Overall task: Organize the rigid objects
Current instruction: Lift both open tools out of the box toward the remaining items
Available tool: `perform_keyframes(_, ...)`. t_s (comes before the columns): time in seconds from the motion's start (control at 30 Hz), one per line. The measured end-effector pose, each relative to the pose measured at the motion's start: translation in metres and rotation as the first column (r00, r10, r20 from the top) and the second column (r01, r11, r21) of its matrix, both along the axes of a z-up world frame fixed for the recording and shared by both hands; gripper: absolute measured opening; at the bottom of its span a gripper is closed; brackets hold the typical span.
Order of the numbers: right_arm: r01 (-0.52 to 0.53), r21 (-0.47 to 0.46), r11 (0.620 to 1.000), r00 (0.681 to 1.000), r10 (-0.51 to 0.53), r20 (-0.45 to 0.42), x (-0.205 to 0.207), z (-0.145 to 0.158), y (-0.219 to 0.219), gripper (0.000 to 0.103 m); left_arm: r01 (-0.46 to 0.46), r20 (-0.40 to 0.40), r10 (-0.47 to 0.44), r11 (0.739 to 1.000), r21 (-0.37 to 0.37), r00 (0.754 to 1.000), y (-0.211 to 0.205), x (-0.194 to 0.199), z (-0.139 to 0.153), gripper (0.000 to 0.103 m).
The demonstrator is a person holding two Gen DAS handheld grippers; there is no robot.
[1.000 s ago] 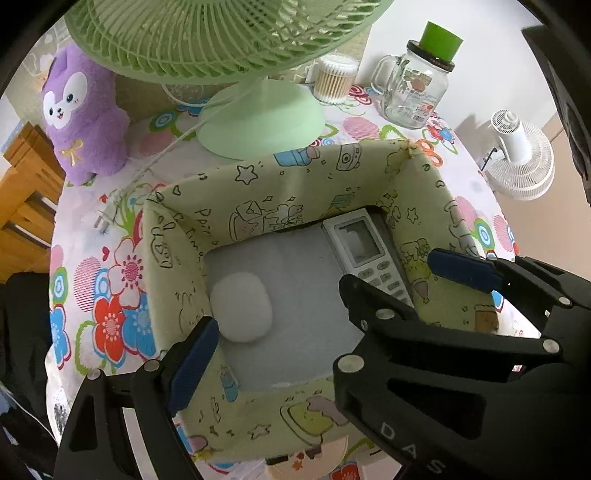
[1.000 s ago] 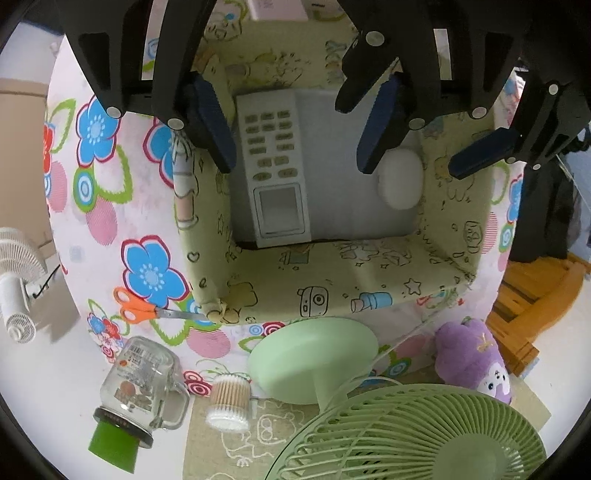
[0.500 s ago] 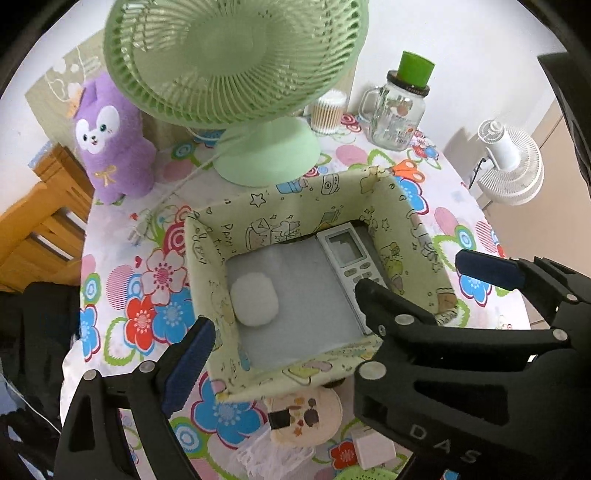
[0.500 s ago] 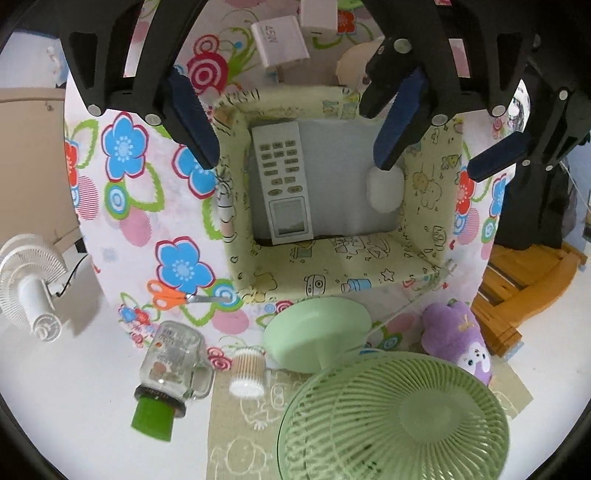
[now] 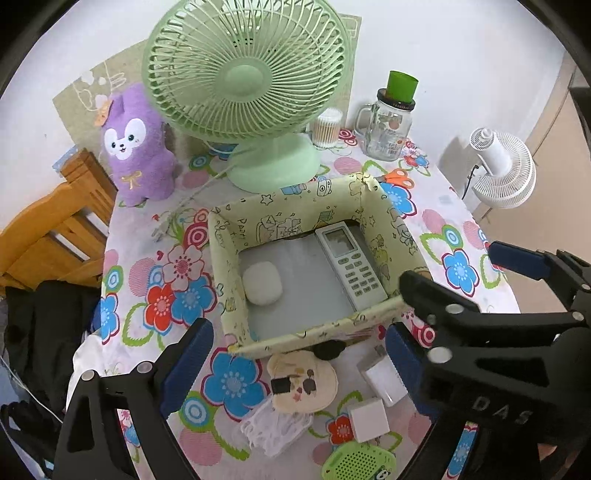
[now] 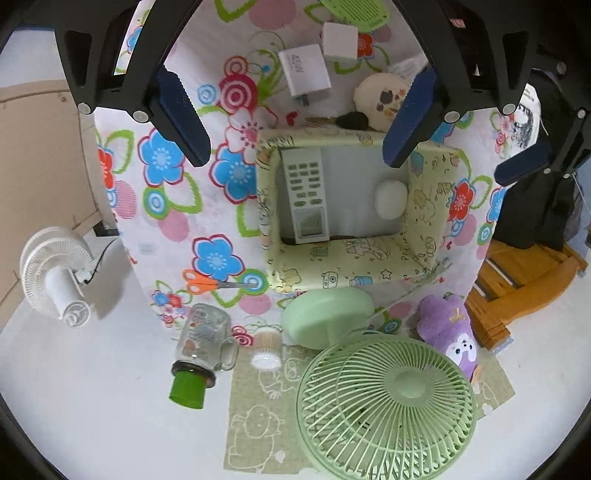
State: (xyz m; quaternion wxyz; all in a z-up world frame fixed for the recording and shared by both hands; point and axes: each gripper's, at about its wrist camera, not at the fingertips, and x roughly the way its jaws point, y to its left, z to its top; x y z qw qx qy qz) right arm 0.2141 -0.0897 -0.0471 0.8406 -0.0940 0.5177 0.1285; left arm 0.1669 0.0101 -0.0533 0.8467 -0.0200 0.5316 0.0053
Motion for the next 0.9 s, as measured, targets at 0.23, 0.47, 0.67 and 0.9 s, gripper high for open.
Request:
perform_keyframes(0.23,-0.008,-0.024,1.000,0.999,0.009,0.043,-0.021,0.012,-0.009,0.096,-0.007,0.018,0.007,1.000,0.003,1.000,-0.001,-0.020,0.009,0.096)
perform_keyframes(0.47,-0.010,-0.017,1.000,0.997,0.012,0.075,-0.042,0.024,-0.014,0.096,-0.016,0.041,0.016,1.000,-0.014,0.999,0.000,-0.041,0.019,0.096)
perform_keyframes(0.67,-0.011,-0.036,0.999,0.995,0.014,0.098,-0.063,0.031,-0.016,0.096,-0.015,0.054,0.015,1.000,-0.006,0.998,-0.001,-0.060,0.025,0.096)
perform_keyframes(0.9,0.012,-0.021,1.000,0.994,-0.010,0.107,-0.088,0.034,-0.023,0.096,-0.009,0.070,0.009,1.000,-0.005,0.998,0.004,-0.084,0.028,0.096)
